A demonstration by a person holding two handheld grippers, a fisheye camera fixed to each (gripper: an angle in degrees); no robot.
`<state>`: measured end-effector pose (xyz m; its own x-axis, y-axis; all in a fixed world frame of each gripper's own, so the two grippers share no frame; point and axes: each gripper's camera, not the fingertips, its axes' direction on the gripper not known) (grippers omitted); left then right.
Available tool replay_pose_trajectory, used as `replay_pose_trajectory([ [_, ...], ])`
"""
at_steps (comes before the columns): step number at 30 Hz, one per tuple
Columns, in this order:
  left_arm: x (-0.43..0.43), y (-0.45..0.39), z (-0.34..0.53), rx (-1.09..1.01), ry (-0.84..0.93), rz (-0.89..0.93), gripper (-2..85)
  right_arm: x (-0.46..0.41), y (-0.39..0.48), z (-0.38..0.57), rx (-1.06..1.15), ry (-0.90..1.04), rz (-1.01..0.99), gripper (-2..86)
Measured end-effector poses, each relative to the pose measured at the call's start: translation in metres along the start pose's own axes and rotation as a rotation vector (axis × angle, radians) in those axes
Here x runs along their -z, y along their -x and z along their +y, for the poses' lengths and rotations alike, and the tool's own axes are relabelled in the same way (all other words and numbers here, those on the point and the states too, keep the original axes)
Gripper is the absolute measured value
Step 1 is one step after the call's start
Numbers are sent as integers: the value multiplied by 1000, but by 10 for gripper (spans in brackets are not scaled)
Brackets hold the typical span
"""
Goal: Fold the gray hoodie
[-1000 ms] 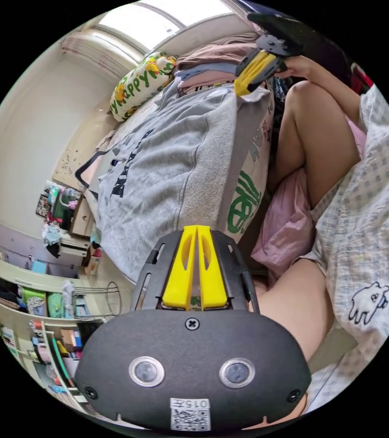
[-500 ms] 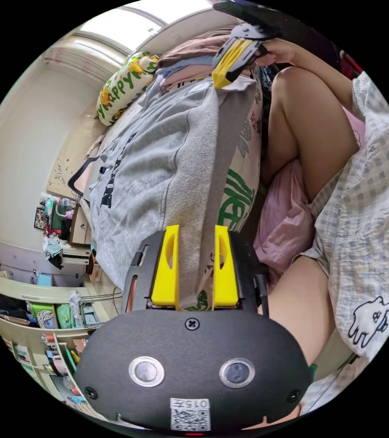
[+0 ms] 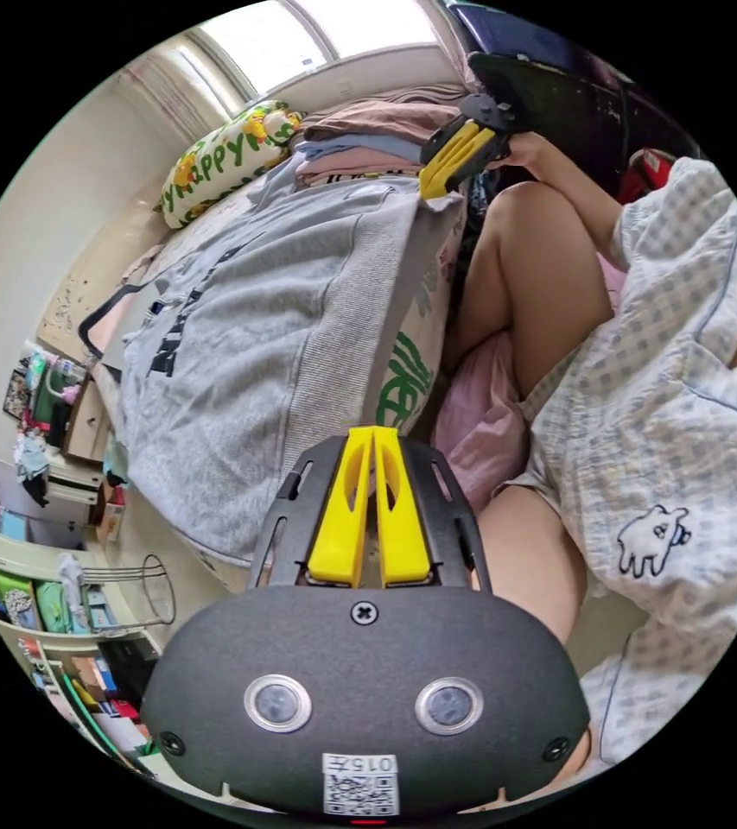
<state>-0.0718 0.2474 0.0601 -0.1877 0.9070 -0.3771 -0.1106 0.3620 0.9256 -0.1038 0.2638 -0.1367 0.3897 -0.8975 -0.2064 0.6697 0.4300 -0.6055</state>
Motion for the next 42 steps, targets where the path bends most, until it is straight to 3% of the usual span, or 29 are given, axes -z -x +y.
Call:
replay_pose_trajectory([
  [2, 0, 9, 7, 26, -4, 24, 0, -5, 2, -10, 57, 64, -26, -10],
  [5, -5, 17, 13, 79, 18, -82, 12, -21, -2, -21, 70, 150, -34, -10],
  [9, -11, 3, 9, 12, 8, -209, 80, -17, -28, -17, -84, 65, -96, -10],
  [15, -46, -5, -1, -113, 153, -326, 60, -3, -42, -21, -144, 6, -79, -10],
  [27, -11, 37, 59, 39, 6, -111, 0, 28, -75, -41, -109, -46, -58, -10],
  [31, -21, 60, 74, 35, 62, -38, 0, 23, -94, -64, 26, 95, -214, -10],
  [33, -31, 67, 74, 29, 91, -28, 1, 13, -104, -72, 36, 187, -196, -10],
  [36, -52, 78, 72, 24, 160, -47, 5, 10, -136, -76, -42, 187, -219, -10],
  [42, -29, 126, 80, 2, 47, 168, 15, 67, -255, -47, -436, -115, -190, -9],
])
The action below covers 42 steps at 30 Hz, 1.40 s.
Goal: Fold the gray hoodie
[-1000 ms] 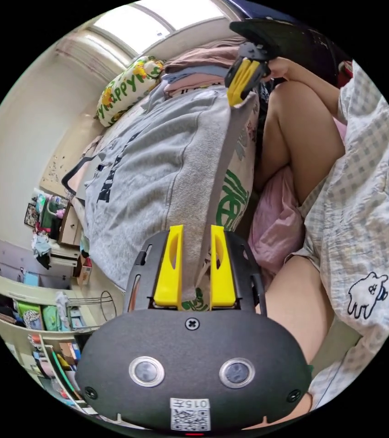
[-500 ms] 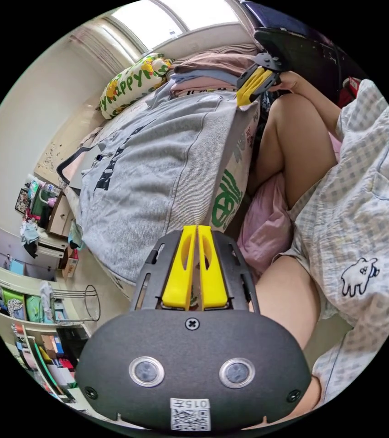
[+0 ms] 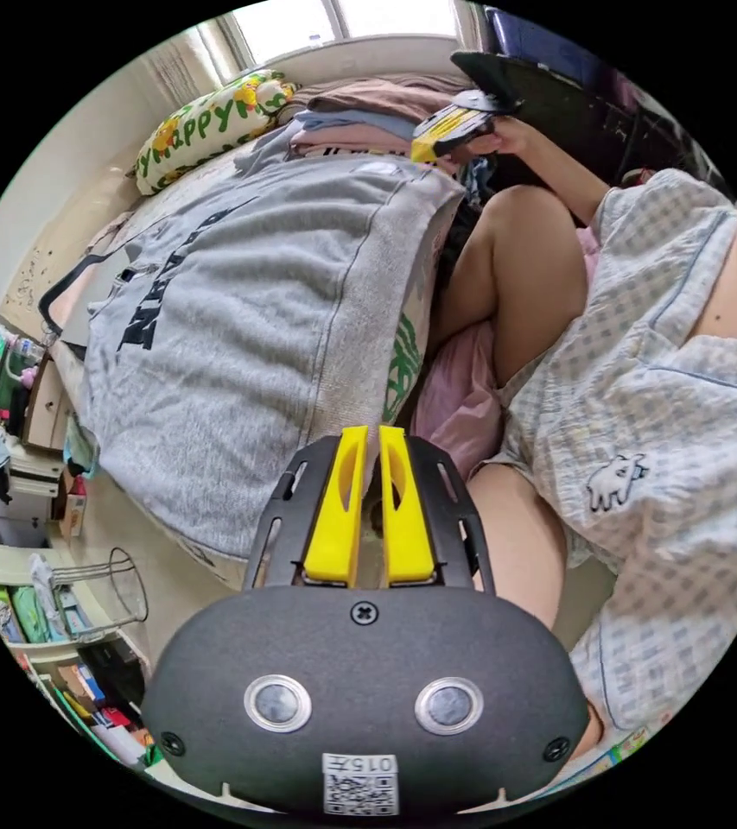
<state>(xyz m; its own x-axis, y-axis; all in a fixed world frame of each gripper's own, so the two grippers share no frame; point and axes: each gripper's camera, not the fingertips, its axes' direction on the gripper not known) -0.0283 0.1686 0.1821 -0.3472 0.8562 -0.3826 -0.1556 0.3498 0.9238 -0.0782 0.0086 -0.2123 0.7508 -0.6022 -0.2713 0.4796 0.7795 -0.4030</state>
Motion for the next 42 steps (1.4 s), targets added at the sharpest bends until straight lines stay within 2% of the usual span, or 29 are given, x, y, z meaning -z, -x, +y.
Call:
replay_pose_trajectory([
  [5, 47, 47, -19, -44, -240, 65, 18, 60, -104, -13, -317, -187, 109, -6],
  [8, 54, 93, -59, 29, -354, -25, 23, 97, -162, -32, -404, -266, 139, -4],
  [12, 26, 157, -155, 48, -411, -129, 54, 144, -239, -78, -465, -307, 328, 0],
  [16, -17, 221, -273, 102, -514, -29, 82, 166, -340, -135, -573, -194, 481, 10],
  [20, -64, 263, -379, 134, -517, 32, 98, 161, -430, -179, -638, -21, 598, 32],
  [22, -102, 279, -446, 139, -454, 74, 136, 152, -490, -202, -675, 68, 603, 54],
  [25, -153, 284, -504, 79, -329, 55, 141, 127, -564, -221, -725, 195, 526, 99],
  [29, -202, 294, -506, 93, -242, -49, 25, 78, -638, -221, -785, 315, 264, 112],
  [31, -192, 302, -496, 40, -233, -105, 17, 47, -668, -213, -800, 379, 30, 65],
  [33, -178, 319, -486, 85, -245, -160, 14, 39, -677, -214, -791, 406, -36, 52],
  [37, -157, 375, -455, 211, -318, -14, 13, 68, -663, -241, -646, 267, 72, 30],
  [40, -155, 400, -436, 229, -245, -8, 17, 92, -641, -256, -546, 107, 203, 4],
  [42, -154, 411, -429, 213, -198, 38, 23, 101, -630, -266, -496, 35, 209, -1],
])
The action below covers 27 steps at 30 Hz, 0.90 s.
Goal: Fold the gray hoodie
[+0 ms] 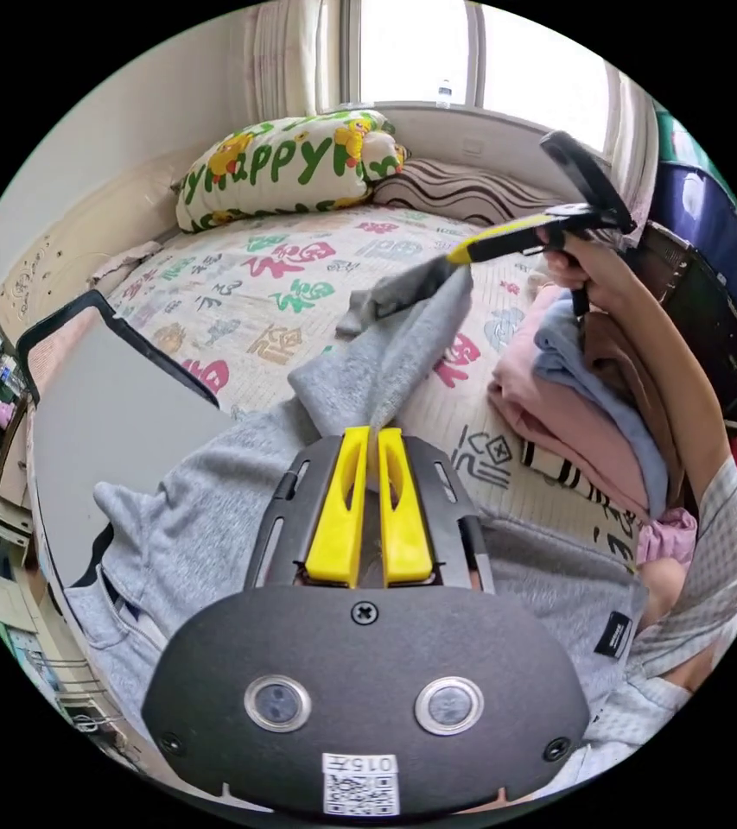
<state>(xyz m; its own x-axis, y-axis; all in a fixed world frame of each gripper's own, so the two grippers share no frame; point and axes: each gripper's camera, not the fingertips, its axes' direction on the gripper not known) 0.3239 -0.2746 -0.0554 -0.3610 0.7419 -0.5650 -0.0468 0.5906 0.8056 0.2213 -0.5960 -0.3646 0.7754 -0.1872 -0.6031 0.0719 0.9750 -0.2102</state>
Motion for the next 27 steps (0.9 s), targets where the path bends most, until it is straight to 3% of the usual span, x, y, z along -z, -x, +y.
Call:
replay_pose_trajectory([
  [6, 31, 3, -3, -12, -207, 74, 105, -23, 40, -38, 62, 83, -108, -2],
  [8, 26, -4, -11, -39, -169, 63, 130, -34, 52, -48, 61, 93, -169, -2],
  [10, 8, 2, -16, -23, -121, 23, 137, -56, 67, -58, 79, 181, -364, -3],
  [13, -37, 28, -18, 18, -13, 80, 103, -80, 82, -67, 179, 324, -582, -3],
  [17, -46, 52, -15, 20, 12, 178, 73, -58, 72, -74, 175, 159, -479, 23],
  [20, -41, 50, -14, -103, -2, 279, 60, -40, 54, -75, 105, 45, -267, 87],
  [22, -42, 33, -14, -259, 6, 316, 57, -43, 42, -77, 56, 72, -220, 127],
  [27, -51, 4, -21, -412, 66, 322, 55, -70, 43, -79, 52, 233, -356, 159],
])
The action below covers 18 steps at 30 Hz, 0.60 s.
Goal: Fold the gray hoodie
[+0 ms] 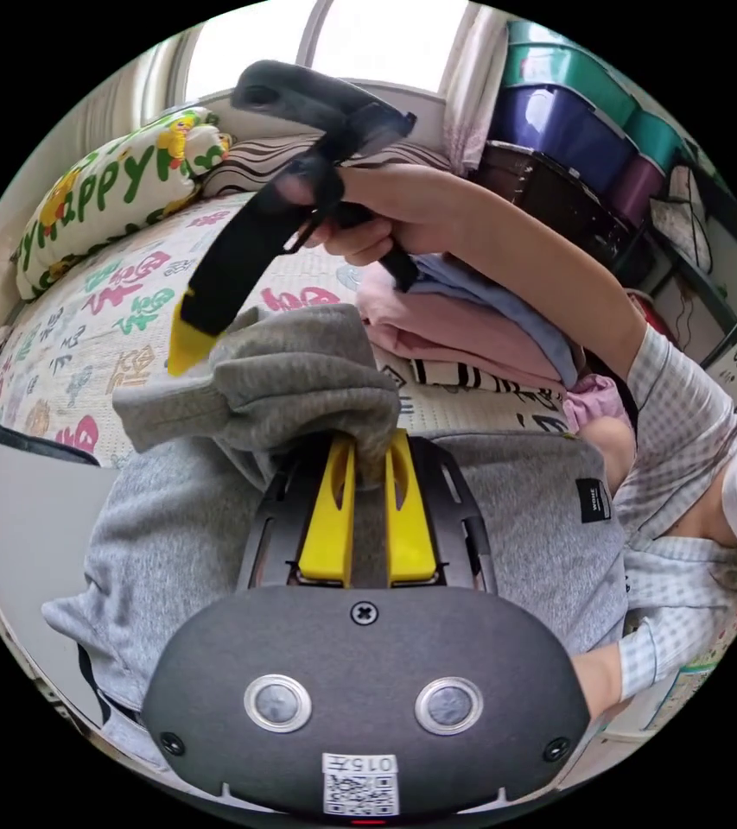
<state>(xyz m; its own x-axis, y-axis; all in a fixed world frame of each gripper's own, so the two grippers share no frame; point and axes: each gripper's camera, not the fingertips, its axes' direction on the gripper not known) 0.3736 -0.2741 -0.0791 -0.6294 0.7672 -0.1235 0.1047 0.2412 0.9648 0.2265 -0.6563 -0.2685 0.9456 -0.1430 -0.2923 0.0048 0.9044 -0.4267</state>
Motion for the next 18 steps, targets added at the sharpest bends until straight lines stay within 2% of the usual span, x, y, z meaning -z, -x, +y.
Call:
replay_pose_trajectory([
  [4, -6, -1, -6, -17, 24, 13, 55, -20, 20, -5, 56, 160, 65, 155],
  [8, -6, -1, -9, -17, 25, 17, 53, -20, 23, -5, 21, 166, 66, 141],
  [12, -8, -5, -15, -12, 27, 8, 52, -24, 32, 0, 8, 144, 94, 165],
  [16, -11, -14, -21, -13, 42, -8, 57, -33, 47, 8, 49, 206, 216, 84],
  [18, -1, -13, -18, 18, 12, -23, 60, -21, 44, 13, 14, 178, 259, 69],
])
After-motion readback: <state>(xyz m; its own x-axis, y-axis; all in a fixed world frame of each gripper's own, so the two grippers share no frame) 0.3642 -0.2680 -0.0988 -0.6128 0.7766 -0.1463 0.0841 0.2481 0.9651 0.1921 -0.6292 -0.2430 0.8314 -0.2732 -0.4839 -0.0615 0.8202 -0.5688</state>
